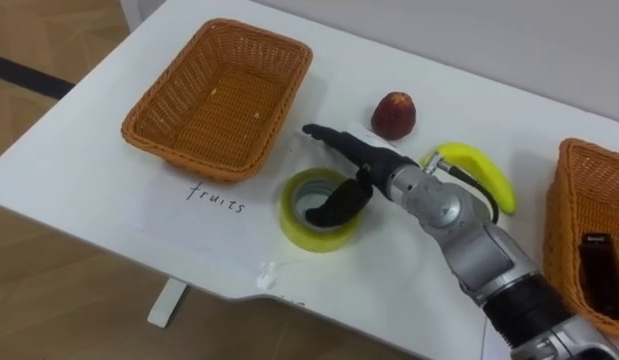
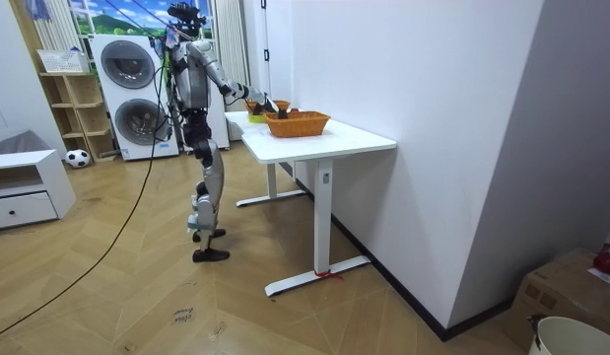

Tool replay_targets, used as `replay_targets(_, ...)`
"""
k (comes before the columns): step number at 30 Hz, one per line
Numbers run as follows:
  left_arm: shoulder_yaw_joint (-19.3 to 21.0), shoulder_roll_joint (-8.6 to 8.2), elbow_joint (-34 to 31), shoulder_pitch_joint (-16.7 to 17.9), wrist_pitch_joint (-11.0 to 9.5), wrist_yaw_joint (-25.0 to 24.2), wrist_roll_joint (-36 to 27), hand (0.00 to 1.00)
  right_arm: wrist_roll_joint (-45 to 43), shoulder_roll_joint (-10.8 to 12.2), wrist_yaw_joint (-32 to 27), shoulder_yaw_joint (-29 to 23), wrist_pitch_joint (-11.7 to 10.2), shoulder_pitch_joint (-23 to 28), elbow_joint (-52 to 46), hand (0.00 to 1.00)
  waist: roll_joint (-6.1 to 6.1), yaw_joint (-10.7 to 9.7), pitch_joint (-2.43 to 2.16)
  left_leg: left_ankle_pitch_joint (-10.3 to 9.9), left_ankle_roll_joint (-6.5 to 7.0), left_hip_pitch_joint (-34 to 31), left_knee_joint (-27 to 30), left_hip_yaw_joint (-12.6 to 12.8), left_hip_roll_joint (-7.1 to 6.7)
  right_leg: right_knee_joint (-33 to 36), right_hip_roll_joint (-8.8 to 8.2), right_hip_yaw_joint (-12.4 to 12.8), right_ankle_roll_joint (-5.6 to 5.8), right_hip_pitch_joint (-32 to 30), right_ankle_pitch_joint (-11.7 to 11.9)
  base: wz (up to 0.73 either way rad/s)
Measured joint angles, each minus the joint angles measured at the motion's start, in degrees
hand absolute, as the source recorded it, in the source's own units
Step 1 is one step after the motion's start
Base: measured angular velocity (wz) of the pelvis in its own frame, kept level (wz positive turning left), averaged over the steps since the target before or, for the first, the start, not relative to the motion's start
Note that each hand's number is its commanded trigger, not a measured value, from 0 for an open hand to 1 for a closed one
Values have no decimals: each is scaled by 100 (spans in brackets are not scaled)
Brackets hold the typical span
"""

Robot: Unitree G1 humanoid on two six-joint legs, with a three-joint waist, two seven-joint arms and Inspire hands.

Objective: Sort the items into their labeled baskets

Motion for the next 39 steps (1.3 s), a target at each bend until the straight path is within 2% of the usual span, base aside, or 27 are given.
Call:
replay_targets(4,5,22,125,-88,3,-6,0,0,-82,-78,179,11,1,0,-31,0,-50,114,12,2,-2,104,-37,11,4,-6,7,101,0,53,0,-5)
replay_targets(7,7,42,169,-112,1,-9,2,0,-107,-105,242,10,2,0,-56,0,-86,128,22,2,-2,114,-39,6,2,-5,7,135,0,59,0,-2)
replay_targets(14,10,65,384,-159,2,-42,1,0,-383,-104,441,-9,2,-6,-83,0,-65,128,38,2,-2,154,-41,-13,1,-21,6,115,0,114,0,0)
replay_targets(15,10,65,389,-162,2,-46,1,0,-398,-104,453,-9,3,-6,-83,17,-63,126,40,1,-2,161,-42,-16,-2,-41,6,111,0,133,0,0)
replay_targets(16,11,66,397,-166,2,-54,1,0,-429,-103,499,-16,12,-8,-83,73,-65,126,38,1,-1,166,-50,-19,-9,-88,5,109,1,159,1,0)
replay_targets(17,11,66,403,-174,2,-61,1,0,-449,-102,527,-31,23,-11,-83,100,-63,127,39,1,-2,164,-50,-22,-7,-88,6,108,1,158,1,0)
replay_targets(21,11,69,423,-189,18,-73,2,0,-557,-100,546,-58,56,-115,-83,100,-61,126,40,1,-2,165,-49,-27,-3,-90,12,105,1,161,1,0)
replay_targets(28,9,88,510,-272,40,-77,-1,0,-592,-111,546,-124,237,-343,-73,100,-91,128,36,1,-2,164,-49,-19,-10,-90,-2,-17,1,174,1,2)
replay_targets(33,3,111,591,-339,37,-68,-8,0,-577,-136,572,-86,245,-388,-69,100,-128,135,28,1,-2,175,-48,-11,-11,-92,-8,-13,1,175,1,0)
replay_targets(39,8,138,622,-333,34,-42,-7,0,-294,-169,857,-85,321,-390,-70,100,-163,118,40,1,-2,186,-48,-4,-9,-92,-8,-14,1,185,1,0)
